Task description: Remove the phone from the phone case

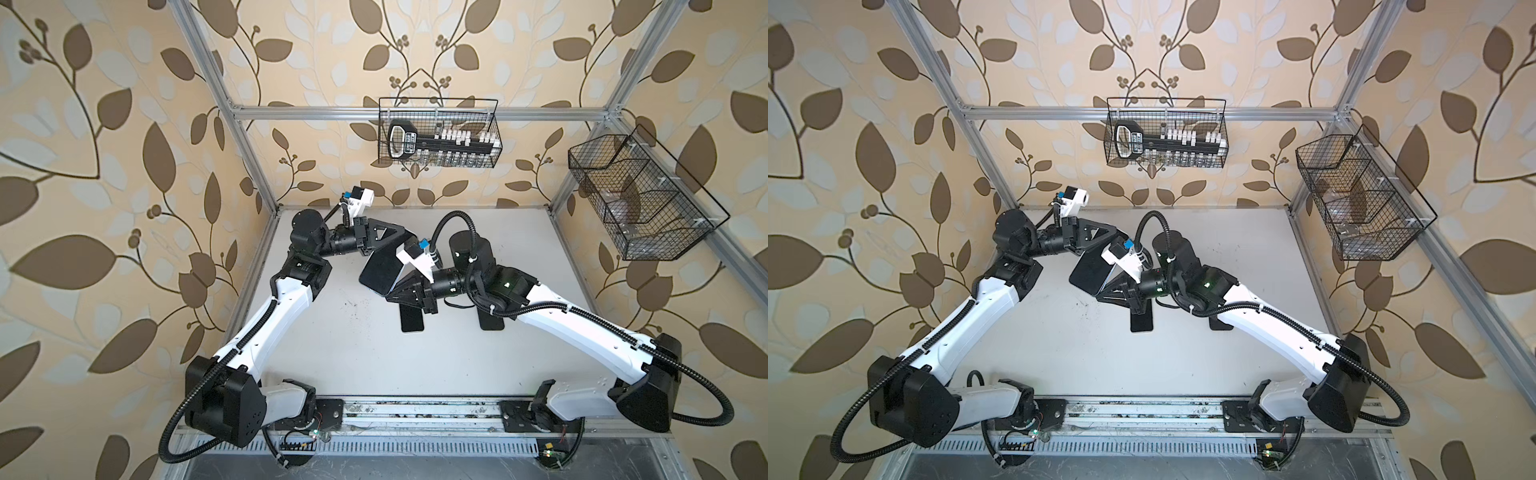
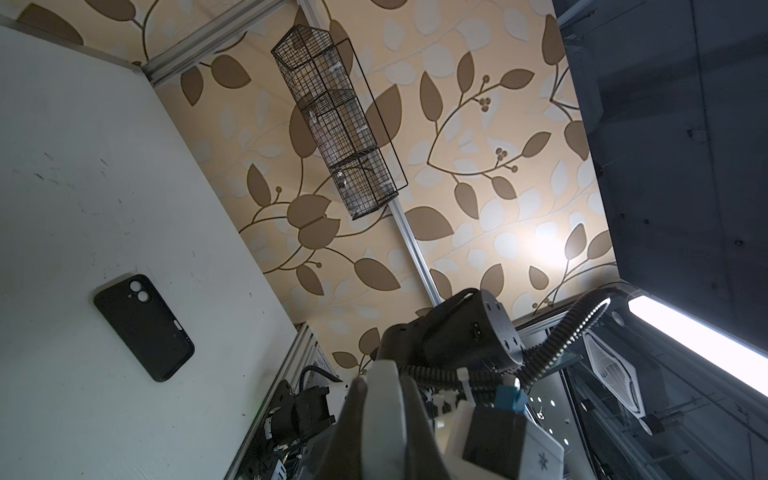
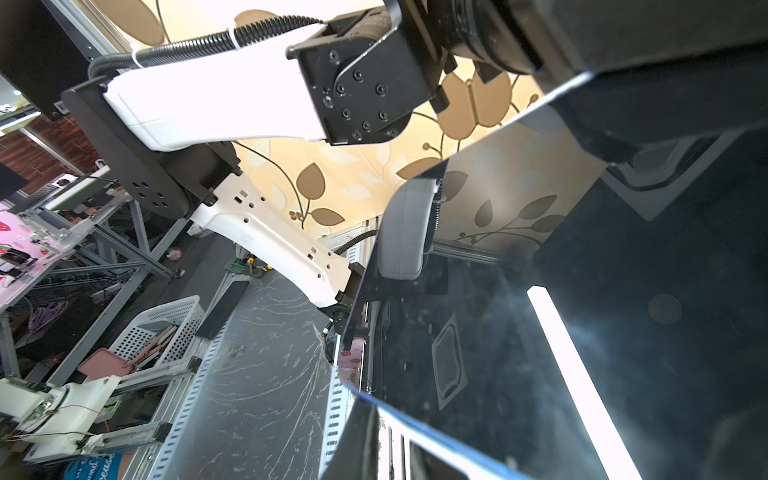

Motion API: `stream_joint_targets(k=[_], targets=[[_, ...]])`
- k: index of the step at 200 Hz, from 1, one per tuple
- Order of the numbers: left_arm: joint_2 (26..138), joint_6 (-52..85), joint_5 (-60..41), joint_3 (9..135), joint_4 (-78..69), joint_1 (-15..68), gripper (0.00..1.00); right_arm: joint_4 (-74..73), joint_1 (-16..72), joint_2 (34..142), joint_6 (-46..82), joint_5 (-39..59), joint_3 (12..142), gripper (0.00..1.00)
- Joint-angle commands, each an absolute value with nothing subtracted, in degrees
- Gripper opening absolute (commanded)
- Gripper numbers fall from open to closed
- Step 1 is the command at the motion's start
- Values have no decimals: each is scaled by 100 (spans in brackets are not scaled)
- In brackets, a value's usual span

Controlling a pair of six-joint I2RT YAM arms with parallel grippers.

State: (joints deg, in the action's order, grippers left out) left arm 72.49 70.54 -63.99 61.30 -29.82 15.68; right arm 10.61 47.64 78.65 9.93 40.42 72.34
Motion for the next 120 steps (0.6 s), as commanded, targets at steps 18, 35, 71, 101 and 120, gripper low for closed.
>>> stream_joint_targets(k=[18,35,71,101,120], targets=[[7154,7235,-5911,6056,-3388,1670,0,456,4918,7718,645,3174,7587,10],[7146,7292,-5882,6039,-3392,1670,0,509,4988,7645,530,2625,7538,10],[7141,7356,-5836,5994,-3404,1671,0,389,5187,7465,370,1391,7260,10],[7171,7332,-5788,6025,-3329,1676,0,209,5174,7333,481,1136,6990,12],[7214,7216,-5725,6057,-3146,1674,0,77,5030,7267,745,1424,6839,17]])
